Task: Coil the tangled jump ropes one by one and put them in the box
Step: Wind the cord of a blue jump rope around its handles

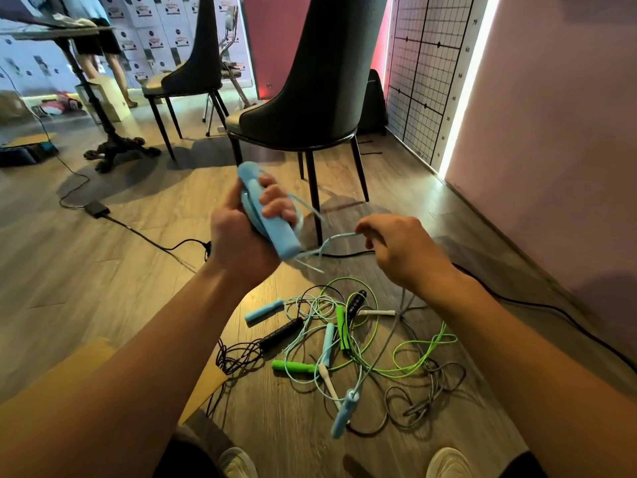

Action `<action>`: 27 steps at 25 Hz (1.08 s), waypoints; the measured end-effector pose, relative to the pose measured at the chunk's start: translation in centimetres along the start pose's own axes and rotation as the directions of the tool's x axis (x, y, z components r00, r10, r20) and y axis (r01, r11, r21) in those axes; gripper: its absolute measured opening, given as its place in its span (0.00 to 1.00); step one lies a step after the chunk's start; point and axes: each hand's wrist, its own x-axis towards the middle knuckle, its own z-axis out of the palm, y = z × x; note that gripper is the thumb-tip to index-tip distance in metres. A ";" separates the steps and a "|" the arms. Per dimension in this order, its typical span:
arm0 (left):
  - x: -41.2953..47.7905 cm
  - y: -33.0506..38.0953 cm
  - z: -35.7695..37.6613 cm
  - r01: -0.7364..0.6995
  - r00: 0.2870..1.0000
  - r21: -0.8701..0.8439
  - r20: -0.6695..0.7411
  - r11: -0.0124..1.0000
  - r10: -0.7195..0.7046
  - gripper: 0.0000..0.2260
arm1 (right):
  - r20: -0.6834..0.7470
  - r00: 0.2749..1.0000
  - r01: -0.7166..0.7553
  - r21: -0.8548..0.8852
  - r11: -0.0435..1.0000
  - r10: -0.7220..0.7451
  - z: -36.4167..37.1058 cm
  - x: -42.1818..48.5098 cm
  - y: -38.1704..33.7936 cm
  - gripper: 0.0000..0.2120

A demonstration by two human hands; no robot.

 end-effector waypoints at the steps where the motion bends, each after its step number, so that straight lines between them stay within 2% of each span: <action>1: 0.1 0.4 -0.4 -0.135 0.988 -0.002 -0.079 0.991 0.134 0.15 | 0.069 0.996 -0.060 -0.059 0.996 0.064 0.1 -0.1 0.3 0.13; 3: 0.1 1.6 -1.5 -0.336 0.909 0.023 -0.252 0.942 0.331 0.14 | 0.203 0.966 -0.133 -0.141 0.981 0.160 0.1 -0.3 0.8 0.11; 5: 0.1 3.0 -3.0 -0.455 0.781 0.075 -0.446 0.887 0.438 0.16 | 0.267 0.952 -0.132 -0.079 0.988 0.148 -0.3 -0.6 1.0 0.13; 8: -0.5 5.0 -4.9 -0.546 0.571 0.123 -0.669 0.828 0.476 0.17 | 0.225 0.974 -0.026 0.094 0.995 0.004 -1.2 -1.3 0.9 0.16; 10: -1.0 5.6 -5.8 -0.539 0.505 0.157 -0.726 0.828 0.467 0.17 | 0.147 0.987 0.043 0.133 0.990 -0.063 -1.5 -1.4 0.9 0.14; 13: -1.1 5.4 -6.3 -0.508 0.504 0.179 -0.731 0.843 0.459 0.16 | 0.100 0.991 0.072 0.119 0.990 -0.084 -1.5 -1.1 1.2 0.06; 17: -0.3 4.8 -6.2 -0.491 0.539 0.185 -0.703 0.851 0.464 0.16 | 0.145 0.989 0.008 0.013 1.000 -0.010 -0.8 -0.5 1.7 0.09; 22: -0.2 4.4 -5.6 -0.444 0.615 0.175 -0.653 0.878 0.442 0.16 | 0.212 0.977 -0.010 0.030 1.000 0.003 -1.0 -1.0 1.9 0.12; 25: -0.2 4.2 -5.1 -0.413 0.667 0.167 -0.614 0.895 0.422 0.16 | 0.141 0.989 0.036 -0.004 0.999 -0.035 -1.2 -0.8 2.2 0.10; 27: -0.2 4.0 -4.8 -0.390 0.689 0.170 -0.598 0.905 0.409 0.16 | 0.107 0.994 0.016 -0.052 0.999 -0.010 -1.0 -0.5 2.7 0.11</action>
